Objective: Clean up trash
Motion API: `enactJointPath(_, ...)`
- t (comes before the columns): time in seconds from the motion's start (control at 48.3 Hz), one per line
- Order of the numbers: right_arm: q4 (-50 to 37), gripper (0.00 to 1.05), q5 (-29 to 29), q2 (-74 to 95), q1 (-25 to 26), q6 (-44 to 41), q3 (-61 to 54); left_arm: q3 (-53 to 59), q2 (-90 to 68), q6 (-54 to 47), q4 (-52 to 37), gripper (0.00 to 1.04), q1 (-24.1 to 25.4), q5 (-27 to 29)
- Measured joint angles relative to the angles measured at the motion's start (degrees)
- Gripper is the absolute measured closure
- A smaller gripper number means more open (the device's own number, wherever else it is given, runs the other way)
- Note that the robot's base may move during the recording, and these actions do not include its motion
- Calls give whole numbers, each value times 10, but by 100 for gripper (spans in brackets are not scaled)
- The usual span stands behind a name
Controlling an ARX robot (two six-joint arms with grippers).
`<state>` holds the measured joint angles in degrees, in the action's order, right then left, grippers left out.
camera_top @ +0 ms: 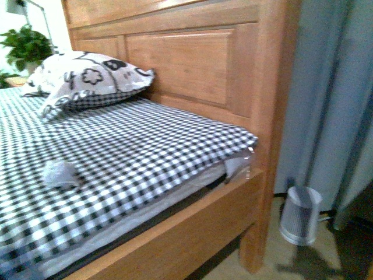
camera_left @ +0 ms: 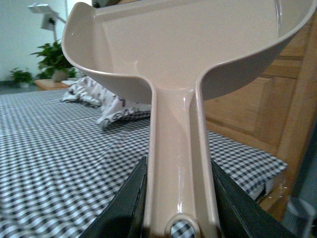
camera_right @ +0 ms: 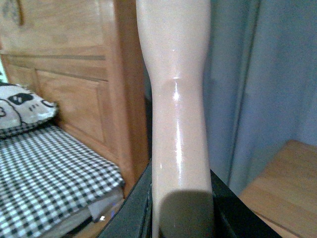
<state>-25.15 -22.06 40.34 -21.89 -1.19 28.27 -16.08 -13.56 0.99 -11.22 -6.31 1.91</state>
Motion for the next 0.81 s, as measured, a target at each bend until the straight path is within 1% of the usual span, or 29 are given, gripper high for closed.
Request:
enactJointPath(0.435, 0, 85, -4, 0, 0, 0, 0, 0, 0, 0, 0, 76, 0, -3)
enactJointPath(0.601, 0, 85, 8, 3, -3, -2, 0, 0, 1, 2, 0, 76, 1, 12)
enactJointPath(0.808, 0, 85, -3, 2, 0, -2, 0, 0, 0, 2, 0, 76, 1, -5)
